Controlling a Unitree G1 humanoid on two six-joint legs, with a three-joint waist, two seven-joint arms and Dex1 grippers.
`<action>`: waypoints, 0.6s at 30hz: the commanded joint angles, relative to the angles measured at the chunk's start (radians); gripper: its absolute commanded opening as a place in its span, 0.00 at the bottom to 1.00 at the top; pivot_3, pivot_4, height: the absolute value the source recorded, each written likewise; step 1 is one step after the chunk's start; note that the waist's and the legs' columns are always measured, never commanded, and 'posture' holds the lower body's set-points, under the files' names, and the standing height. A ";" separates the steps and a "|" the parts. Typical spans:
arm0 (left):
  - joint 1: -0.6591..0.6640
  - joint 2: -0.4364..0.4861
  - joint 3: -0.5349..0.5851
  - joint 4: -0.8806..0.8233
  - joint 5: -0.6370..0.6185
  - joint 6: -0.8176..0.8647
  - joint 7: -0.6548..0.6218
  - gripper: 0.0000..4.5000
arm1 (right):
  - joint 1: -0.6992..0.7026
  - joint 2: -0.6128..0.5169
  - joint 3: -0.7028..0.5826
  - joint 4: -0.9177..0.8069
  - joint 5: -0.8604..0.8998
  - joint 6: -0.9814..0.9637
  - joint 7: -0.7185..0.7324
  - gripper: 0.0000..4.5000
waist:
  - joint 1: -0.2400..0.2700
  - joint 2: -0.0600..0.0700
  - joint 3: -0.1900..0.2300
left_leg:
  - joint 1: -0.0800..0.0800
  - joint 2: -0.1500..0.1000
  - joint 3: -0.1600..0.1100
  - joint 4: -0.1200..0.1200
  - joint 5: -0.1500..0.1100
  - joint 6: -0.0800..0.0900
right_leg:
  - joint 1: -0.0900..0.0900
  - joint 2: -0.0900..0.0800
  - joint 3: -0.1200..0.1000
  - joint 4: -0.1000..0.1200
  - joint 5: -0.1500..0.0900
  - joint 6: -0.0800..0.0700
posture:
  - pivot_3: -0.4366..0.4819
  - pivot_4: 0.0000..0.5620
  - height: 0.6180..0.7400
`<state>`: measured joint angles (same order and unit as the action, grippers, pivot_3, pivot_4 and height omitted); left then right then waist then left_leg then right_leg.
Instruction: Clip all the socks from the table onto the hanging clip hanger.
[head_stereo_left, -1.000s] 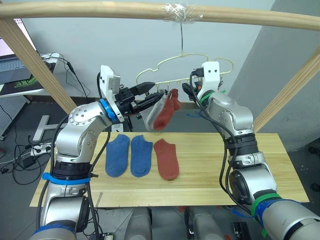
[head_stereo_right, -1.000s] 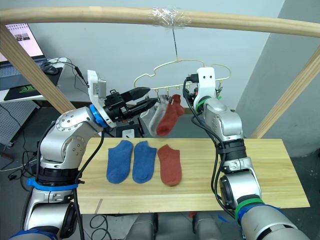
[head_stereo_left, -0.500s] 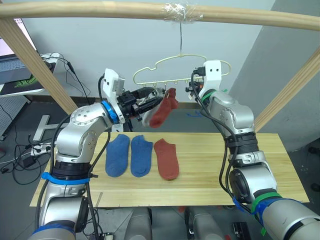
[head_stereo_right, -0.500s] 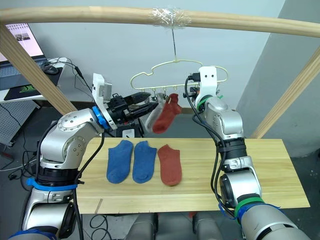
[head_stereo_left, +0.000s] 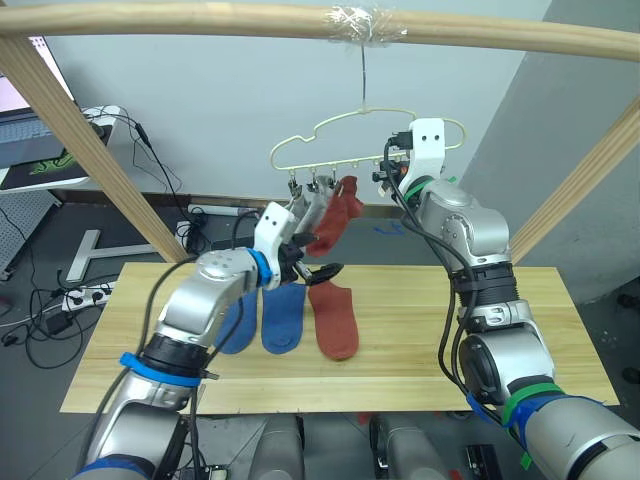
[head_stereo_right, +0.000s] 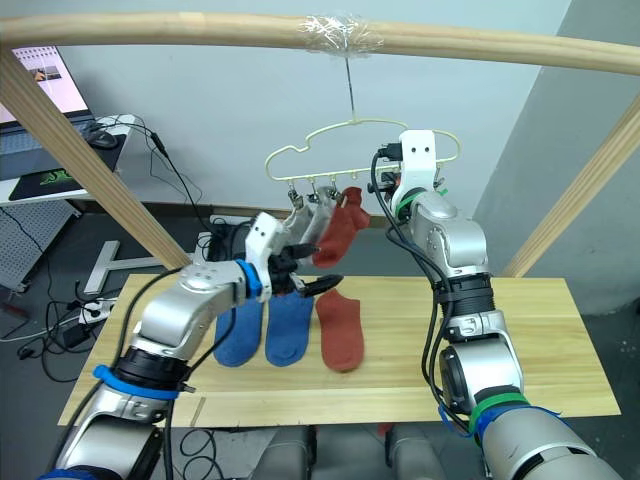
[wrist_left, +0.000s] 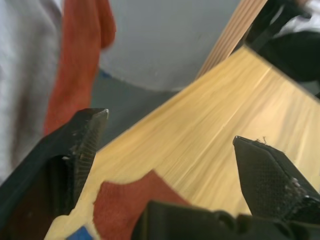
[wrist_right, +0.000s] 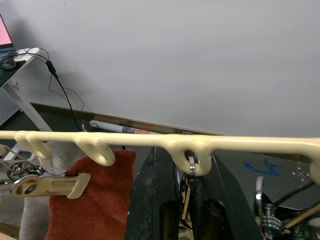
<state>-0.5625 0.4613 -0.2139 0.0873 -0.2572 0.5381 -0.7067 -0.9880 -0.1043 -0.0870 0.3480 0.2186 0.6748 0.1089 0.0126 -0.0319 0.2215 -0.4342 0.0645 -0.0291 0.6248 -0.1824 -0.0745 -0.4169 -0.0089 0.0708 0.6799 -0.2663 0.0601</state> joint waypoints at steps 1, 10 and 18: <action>-0.046 -0.041 -0.057 0.125 0.093 -0.091 0.007 0.99 | -0.035 -0.004 -0.008 -0.025 0.002 -0.010 0.005 0.00 | 0.002 0.000 0.000 | 0.000 0.000 0.000 0.000 0.000 0.000 | 0.000 0.000 0.000 0.000 0.000 0.000 | 0.64 0.27 1.00; -0.094 -0.123 -0.159 0.459 0.290 -0.281 0.014 0.99 | -0.046 -0.001 -0.005 -0.036 0.002 -0.006 0.004 0.00 | 0.002 0.000 0.000 | -0.002 0.000 0.002 -0.002 0.000 0.000 | -0.004 0.000 0.001 0.000 0.000 0.000 | 0.61 0.27 1.00; -0.115 -0.182 -0.144 0.617 0.344 -0.311 0.015 0.99 | -0.045 -0.001 -0.007 -0.049 0.004 -0.001 0.001 0.00 | 0.004 0.000 0.000 | -0.002 0.000 0.002 -0.001 0.000 0.000 | -0.003 0.000 0.001 0.001 0.000 0.000 | 0.60 0.27 1.00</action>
<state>-0.6491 0.2959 -0.3611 0.6886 0.0784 0.2359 -0.6882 -0.9956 -0.1036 -0.0865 0.3479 0.2182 0.6842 0.1081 0.0167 -0.0318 0.2215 -0.4365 0.0645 -0.0275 0.6238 -0.1824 -0.0744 -0.4202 -0.0089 0.0716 0.6804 -0.2662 0.0600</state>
